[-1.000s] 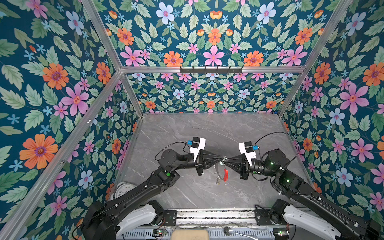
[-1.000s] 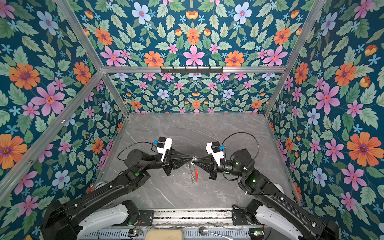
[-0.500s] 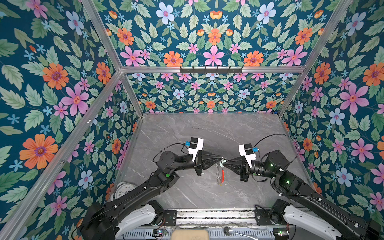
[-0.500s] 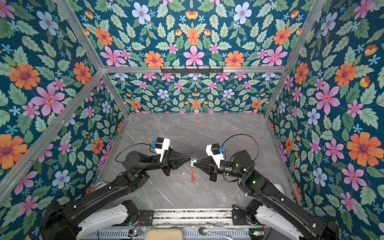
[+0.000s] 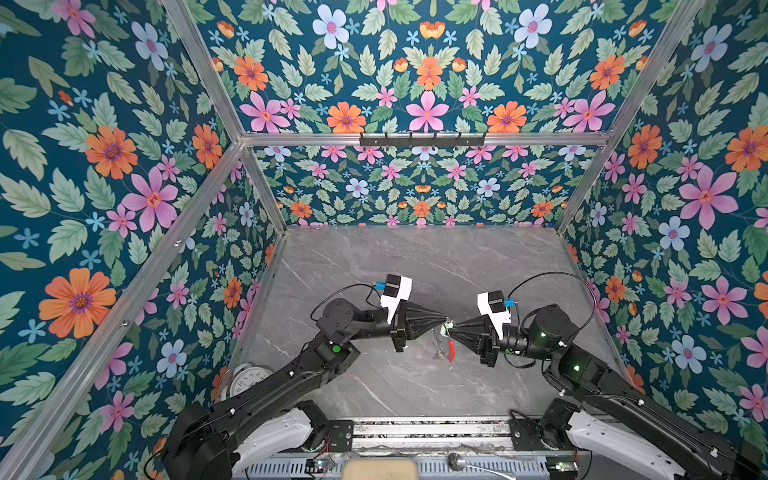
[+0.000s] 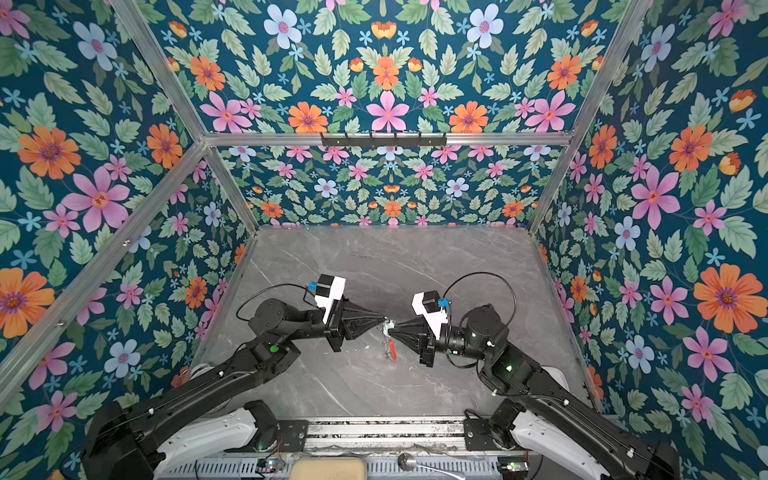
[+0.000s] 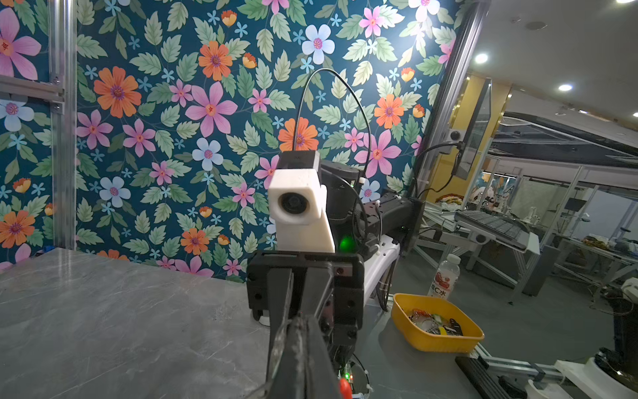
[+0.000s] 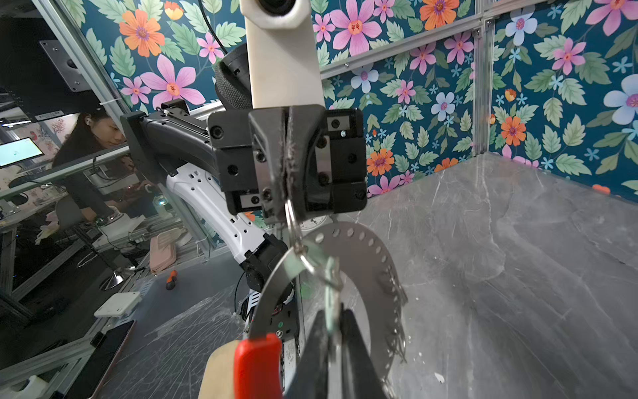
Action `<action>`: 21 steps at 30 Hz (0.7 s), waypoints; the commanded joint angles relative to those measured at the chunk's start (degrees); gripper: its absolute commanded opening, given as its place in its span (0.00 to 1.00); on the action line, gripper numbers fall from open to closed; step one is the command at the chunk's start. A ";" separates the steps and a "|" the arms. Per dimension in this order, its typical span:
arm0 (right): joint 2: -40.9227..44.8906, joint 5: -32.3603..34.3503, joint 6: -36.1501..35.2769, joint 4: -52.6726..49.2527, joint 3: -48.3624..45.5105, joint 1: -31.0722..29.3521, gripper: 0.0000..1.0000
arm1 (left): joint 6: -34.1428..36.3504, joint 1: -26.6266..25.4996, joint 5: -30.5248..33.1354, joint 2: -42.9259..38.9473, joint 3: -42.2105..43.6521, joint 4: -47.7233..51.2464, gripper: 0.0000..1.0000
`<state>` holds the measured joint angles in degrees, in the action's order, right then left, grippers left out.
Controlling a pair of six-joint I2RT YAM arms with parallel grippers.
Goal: Remove the keys from the keyring
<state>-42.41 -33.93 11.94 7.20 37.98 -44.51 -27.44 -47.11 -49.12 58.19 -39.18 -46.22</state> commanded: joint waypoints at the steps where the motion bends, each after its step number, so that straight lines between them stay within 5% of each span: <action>1: 1.81 1.44 -2.95 -7.66 2.01 -0.05 0.43 | 2.01 0.09 -1.25 -0.54 -1.07 0.14 0.00; 5: 5.10 3.96 -5.76 -11.51 4.75 -0.04 0.55 | 2.66 0.02 -2.25 -0.89 -1.58 2.09 0.00; 11: 1.71 1.40 -7.19 -11.18 10.82 0.03 0.61 | 2.74 0.01 -3.34 -0.47 -1.99 2.72 0.00; 17: -4.36 -5.80 -7.04 -10.07 15.12 0.09 0.62 | 2.66 0.00 -3.63 -0.19 -1.88 2.67 0.00; 21: -5.32 -6.32 -6.36 -10.07 14.74 0.13 0.54 | 2.66 0.00 -3.32 -0.63 -1.49 2.31 0.00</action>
<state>-47.44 -38.17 5.58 -3.53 52.80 -44.40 -25.28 -47.13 -52.23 57.91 -40.64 -42.46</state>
